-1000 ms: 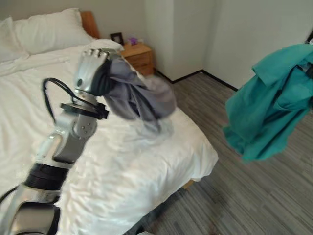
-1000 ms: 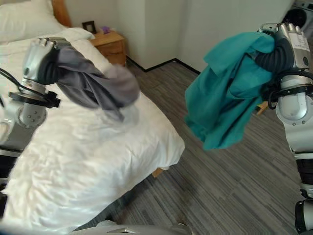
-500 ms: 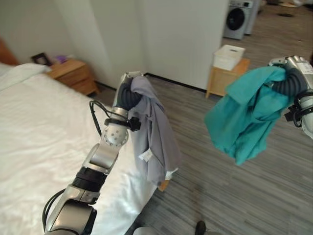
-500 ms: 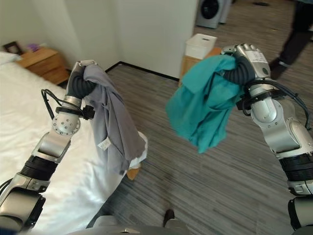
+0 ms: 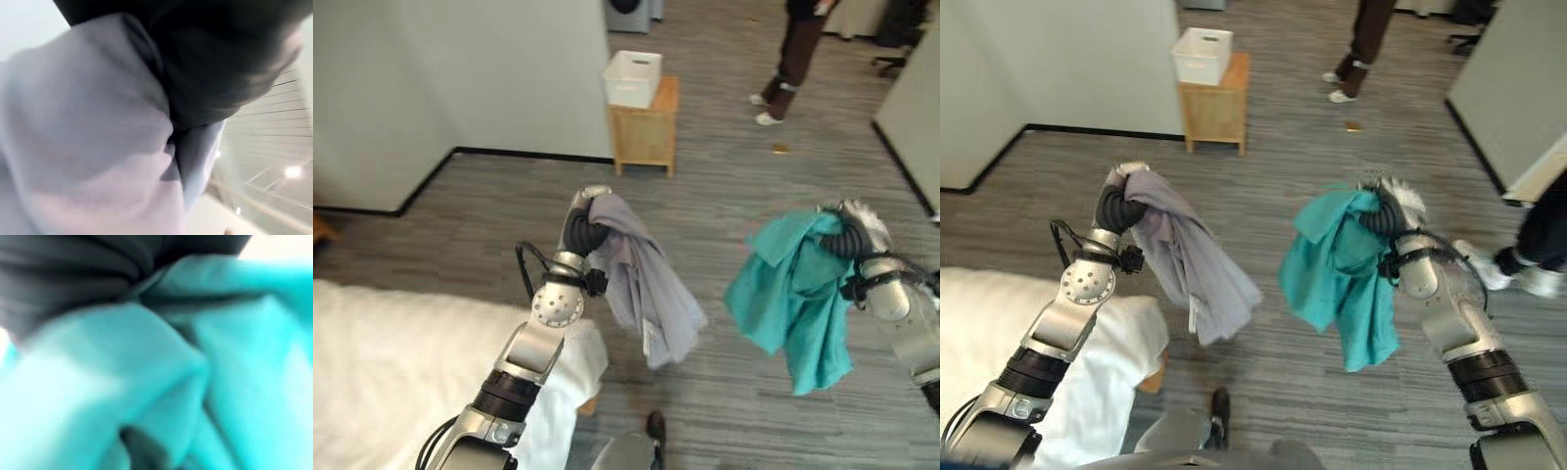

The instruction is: Pick up bed clothes into laundry basket.

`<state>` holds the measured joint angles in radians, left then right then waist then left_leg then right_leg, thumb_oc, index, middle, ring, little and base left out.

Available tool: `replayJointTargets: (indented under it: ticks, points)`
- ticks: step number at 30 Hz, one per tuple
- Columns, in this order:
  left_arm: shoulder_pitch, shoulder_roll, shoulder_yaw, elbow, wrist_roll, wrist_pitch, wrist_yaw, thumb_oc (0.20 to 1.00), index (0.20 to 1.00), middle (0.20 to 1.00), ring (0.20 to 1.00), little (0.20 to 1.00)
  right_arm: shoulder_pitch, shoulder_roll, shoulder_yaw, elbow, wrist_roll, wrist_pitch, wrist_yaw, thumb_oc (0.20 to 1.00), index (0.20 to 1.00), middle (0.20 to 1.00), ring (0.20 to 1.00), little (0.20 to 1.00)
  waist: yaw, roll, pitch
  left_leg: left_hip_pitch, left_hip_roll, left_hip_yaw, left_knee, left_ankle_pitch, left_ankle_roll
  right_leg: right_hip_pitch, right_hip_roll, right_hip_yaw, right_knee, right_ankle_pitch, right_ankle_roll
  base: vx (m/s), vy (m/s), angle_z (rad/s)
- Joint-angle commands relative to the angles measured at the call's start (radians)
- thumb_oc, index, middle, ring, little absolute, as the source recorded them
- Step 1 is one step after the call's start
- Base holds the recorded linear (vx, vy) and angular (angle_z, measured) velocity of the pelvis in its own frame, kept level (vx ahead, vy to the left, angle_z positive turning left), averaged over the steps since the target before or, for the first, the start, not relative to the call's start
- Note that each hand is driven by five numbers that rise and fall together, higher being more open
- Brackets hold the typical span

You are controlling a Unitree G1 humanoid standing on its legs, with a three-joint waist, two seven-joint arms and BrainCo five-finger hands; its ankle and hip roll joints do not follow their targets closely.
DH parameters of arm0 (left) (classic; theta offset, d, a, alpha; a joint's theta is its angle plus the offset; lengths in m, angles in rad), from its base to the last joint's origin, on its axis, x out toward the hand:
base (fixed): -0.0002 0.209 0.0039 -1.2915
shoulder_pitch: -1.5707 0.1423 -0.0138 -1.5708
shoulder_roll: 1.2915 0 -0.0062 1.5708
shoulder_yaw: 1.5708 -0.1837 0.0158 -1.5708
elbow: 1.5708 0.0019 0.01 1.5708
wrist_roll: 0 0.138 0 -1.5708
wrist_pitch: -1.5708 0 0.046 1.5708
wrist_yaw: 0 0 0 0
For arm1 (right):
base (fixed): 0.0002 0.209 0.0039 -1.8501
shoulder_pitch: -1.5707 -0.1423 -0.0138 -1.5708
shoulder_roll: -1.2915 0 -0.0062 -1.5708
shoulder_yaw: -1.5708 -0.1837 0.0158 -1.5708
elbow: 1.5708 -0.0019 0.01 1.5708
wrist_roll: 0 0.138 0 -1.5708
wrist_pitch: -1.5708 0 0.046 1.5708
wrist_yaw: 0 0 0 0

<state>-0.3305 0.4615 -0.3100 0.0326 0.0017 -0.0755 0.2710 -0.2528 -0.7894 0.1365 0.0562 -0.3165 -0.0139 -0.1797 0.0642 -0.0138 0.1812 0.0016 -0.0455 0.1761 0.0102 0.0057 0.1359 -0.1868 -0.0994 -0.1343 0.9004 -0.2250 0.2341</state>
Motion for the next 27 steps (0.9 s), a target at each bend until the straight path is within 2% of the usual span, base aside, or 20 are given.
replayJointTargets:
  ticks: [1, 2, 4, 5, 7, 8, 9, 12, 14, 15, 16, 17, 18, 19, 20, 21, 22, 23, 24, 27]
  points:
    - [-0.126, 0.002, 0.022, -0.064, -0.018, -0.064, 0.013, 0.200, 0.200, 0.200, 0.200, 0.200, -0.152, -0.026, -0.084, -0.011, -0.013, -0.025, -0.046, 0.200, 0.200, 0.200, 0.200, 0.200, 0.007, 0.055, 0.009, 0.071, 0.042, -0.045, -0.097, -0.018, -0.085, 0.111, -0.051, -0.063, -0.307, 0.222, 0.008, 0.64, -0.117, 0.31]
    - [-0.136, -0.012, 0.008, -0.068, -0.015, -0.067, 0.000, 0.200, 0.200, 0.200, 0.200, 0.200, -0.104, -0.019, -0.129, -0.025, -0.010, -0.022, -0.052, 0.200, 0.200, 0.200, 0.200, 0.200, -0.031, 0.053, 0.011, 0.096, 0.046, -0.101, -0.097, -0.043, -0.107, 0.080, -0.037, -0.056, -0.455, 0.171, -0.054, 0.73, -0.224, 0.52]
    - [-0.131, -0.025, 0.004, -0.069, -0.010, -0.068, -0.007, 0.200, 0.200, 0.200, 0.200, 0.200, -0.067, -0.015, -0.159, -0.030, -0.013, -0.019, -0.070, 0.200, 0.200, 0.200, 0.200, 0.200, -0.064, 0.028, 0.009, 0.131, 0.034, -0.133, -0.097, -0.078, -0.124, 0.044, -0.013, 0.009, -0.671, 0.170, -0.074, 0.55, -0.263, 0.92]
    - [-0.132, -0.031, 0.000, -0.065, -0.010, -0.069, -0.009, 0.200, 0.200, 0.200, 0.200, 0.200, -0.044, -0.009, -0.173, -0.035, -0.017, -0.016, -0.076, 0.200, 0.200, 0.200, 0.200, 0.200, -0.080, 0.026, 0.011, 0.156, 0.042, -0.149, -0.097, -0.103, -0.134, 0.046, -0.008, 0.007, -0.775, 0.206, -0.070, 0.47, -0.233, 0.83]
    - [-0.128, -0.033, 0.011, -0.048, -0.017, -0.067, -0.005, 0.200, 0.200, 0.200, 0.200, 0.200, -0.035, 0.000, -0.175, -0.025, -0.033, -0.005, -0.091, 0.200, 0.200, 0.200, 0.200, 0.200, -0.092, 0.026, 0.004, 0.202, 0.062, -0.148, -0.097, -0.148, -0.154, 0.005, -0.031, -0.086, -0.894, 0.294, -0.045, 0.42, -0.190, 0.85]
    - [-0.127, -0.033, 0.011, -0.048, -0.017, -0.068, -0.005, 0.200, 0.200, 0.200, 0.200, 0.200, -0.035, 0.000, -0.174, -0.024, -0.034, -0.005, -0.091, 0.200, 0.200, 0.200, 0.200, 0.200, -0.095, 0.028, 0.003, 0.203, 0.064, -0.150, -0.097, -0.150, -0.154, 0.009, -0.029, -0.089, -0.900, 0.296, -0.045, 0.56, -0.271, 0.79]
    - [-0.088, -0.022, 0.050, -0.059, -0.015, -0.068, -0.006, 0.200, 0.200, 0.200, 0.200, 0.200, -0.012, 0.032, -0.175, -0.024, -0.052, 0.005, -0.095, 0.200, 0.200, 0.200, 0.200, 0.200, -0.086, 0.023, -0.001, 0.276, 0.082, -0.129, -0.097, -0.196, -0.174, -0.021, -0.065, -0.244, -0.923, 0.331, -0.045, 0.53, -0.284, 0.56]
    - [-0.067, -0.026, 0.060, -0.065, -0.014, -0.070, -0.014, 0.200, 0.200, 0.200, 0.200, 0.200, 0.017, 0.054, -0.178, -0.024, -0.051, 0.004, -0.088, 0.200, 0.200, 0.200, 0.200, 0.200, -0.086, 0.014, -0.010, 0.313, 0.084, -0.138, -0.097, -0.226, -0.168, 0.013, -0.055, -0.243, -0.953, 0.336, -0.052, 0.34, -0.163, 0.14]
    - [-0.015, -0.046, 0.074, -0.071, -0.017, -0.072, -0.019, 0.200, 0.200, 0.200, 0.200, 0.200, 0.062, 0.098, -0.179, -0.045, -0.039, -0.008, -0.080, 0.200, 0.200, 0.200, 0.200, 0.200, -0.086, 0.027, -0.035, 0.317, 0.128, -0.125, 0.086, -0.203, -0.207, 0.099, -0.026, -0.239, -0.953, 0.342, -0.085, 0.46, -0.192, 0.02]
    - [-0.013, -0.047, 0.075, -0.072, -0.017, -0.072, -0.020, 0.200, 0.200, 0.200, 0.200, 0.200, 0.063, 0.097, -0.179, -0.047, -0.038, -0.007, -0.080, 0.200, 0.200, 0.200, 0.200, 0.200, -0.089, 0.024, -0.034, 0.311, 0.125, -0.128, 0.091, -0.201, -0.209, 0.099, -0.029, -0.241, -0.955, 0.347, -0.087, 0.32, -0.279, -0.24]
    - [0.003, -0.044, 0.086, -0.073, -0.029, -0.070, -0.022, 0.200, 0.200, 0.200, 0.200, 0.200, 0.051, 0.103, -0.162, -0.051, -0.019, -0.015, -0.077, 0.200, 0.200, 0.200, 0.200, 0.200, -0.079, 0.020, -0.026, 0.227, 0.148, -0.130, 0.370, -0.102, -0.243, 0.159, -0.011, -0.240, -0.970, 0.322, -0.125, 0.28, -0.301, -0.28]
    - [0.020, -0.047, 0.093, -0.077, -0.036, -0.069, -0.021, 0.200, 0.200, 0.200, 0.200, 0.200, 0.038, 0.099, -0.150, -0.056, -0.007, -0.020, -0.074, 0.200, 0.200, 0.200, 0.200, 0.200, -0.054, 0.024, -0.010, 0.171, 0.152, -0.143, 0.525, -0.045, -0.254, 0.202, 0.004, -0.234, -0.977, 0.294, -0.149, 0.36, -0.382, -0.44]
    - [0.026, -0.045, 0.098, -0.080, -0.040, -0.068, -0.016, 0.200, 0.200, 0.200, 0.200, 0.200, 0.022, 0.092, -0.144, -0.055, 0.003, -0.022, -0.082, 0.200, 0.200, 0.200, 0.200, 0.200, -0.037, 0.012, 0.007, 0.112, 0.128, -0.160, 0.655, -0.022, -0.256, 0.229, 0.002, -0.229, -0.983, 0.286, -0.166, 0.26, -0.237, -0.36]
    - [0.026, -0.041, 0.103, -0.082, -0.045, -0.066, -0.009, 0.200, 0.200, 0.200, 0.200, 0.200, 0.005, 0.084, -0.140, -0.055, 0.008, -0.022, -0.088, 0.200, 0.200, 0.200, 0.200, 0.200, -0.015, -0.003, 0.027, 0.038, 0.109, -0.155, 0.751, -0.033, -0.248, 0.259, 0.000, -0.212, -0.988, 0.267, -0.171, 0.13, -0.151, -0.60]
    - [0.025, -0.040, 0.104, -0.082, -0.045, -0.066, -0.009, 0.200, 0.200, 0.200, 0.200, 0.200, 0.004, 0.084, -0.140, -0.055, 0.008, -0.022, -0.088, 0.200, 0.200, 0.200, 0.200, 0.200, -0.017, -0.006, 0.025, 0.033, 0.106, -0.156, 0.751, -0.031, -0.247, 0.255, -0.003, -0.213, -0.988, 0.268, -0.171, 0.28, -0.117, -0.66]
    - [0.026, -0.044, 0.107, -0.084, -0.060, -0.064, 0.002, 0.200, 0.200, 0.200, 0.200, 0.200, -0.020, 0.072, -0.125, -0.054, 0.018, -0.018, -0.081, 0.200, 0.200, 0.200, 0.200, 0.200, 0.018, -0.015, 0.049, -0.076, 0.120, -0.124, 0.718, -0.057, -0.233, 0.300, -0.013, -0.192, -0.988, 0.242, -0.166, 0.29, -0.032, -0.77]
    - [0.027, -0.045, 0.108, -0.087, -0.064, -0.065, 0.001, 0.200, 0.200, 0.200, 0.200, 0.200, -0.026, 0.071, -0.122, -0.053, 0.023, -0.017, -0.077, 0.200, 0.200, 0.200, 0.200, 0.200, 0.028, -0.012, 0.050, -0.100, 0.128, -0.114, 0.664, -0.058, -0.230, 0.311, -0.014, -0.183, -0.988, 0.229, -0.161, 0.53, 0.031, -0.58]
    - [0.047, -0.045, 0.116, -0.091, -0.057, -0.063, -0.003, 0.200, 0.200, 0.200, 0.200, 0.200, -0.031, 0.058, -0.117, -0.052, 0.023, -0.023, -0.071, 0.200, 0.200, 0.200, 0.200, 0.200, 0.058, 0.001, 0.046, -0.124, 0.103, -0.105, 0.437, -0.095, -0.201, 0.329, -0.003, -0.158, -0.988, 0.204, -0.143, 0.34, 0.087, -0.66]
    - [0.050, -0.047, 0.117, -0.093, -0.057, -0.063, -0.003, 0.200, 0.200, 0.200, 0.200, 0.200, -0.031, 0.056, -0.116, -0.051, 0.024, -0.023, -0.070, 0.200, 0.200, 0.200, 0.200, 0.200, 0.062, -0.002, 0.043, -0.110, 0.099, -0.098, 0.417, -0.094, -0.199, 0.331, -0.008, -0.153, -0.988, 0.200, -0.140, 0.40, 0.102, -0.52]
    - [0.079, -0.042, 0.130, -0.096, -0.040, -0.065, -0.009, 0.200, 0.200, 0.200, 0.200, 0.200, -0.032, 0.039, -0.111, -0.054, 0.019, -0.033, -0.062, 0.200, 0.200, 0.200, 0.200, 0.200, 0.096, 0.034, 0.024, -0.143, 0.104, -0.048, 0.106, 0.025, -0.201, 0.394, 0.031, -0.134, -0.988, 0.138, -0.123, 0.36, 0.048, -0.33]
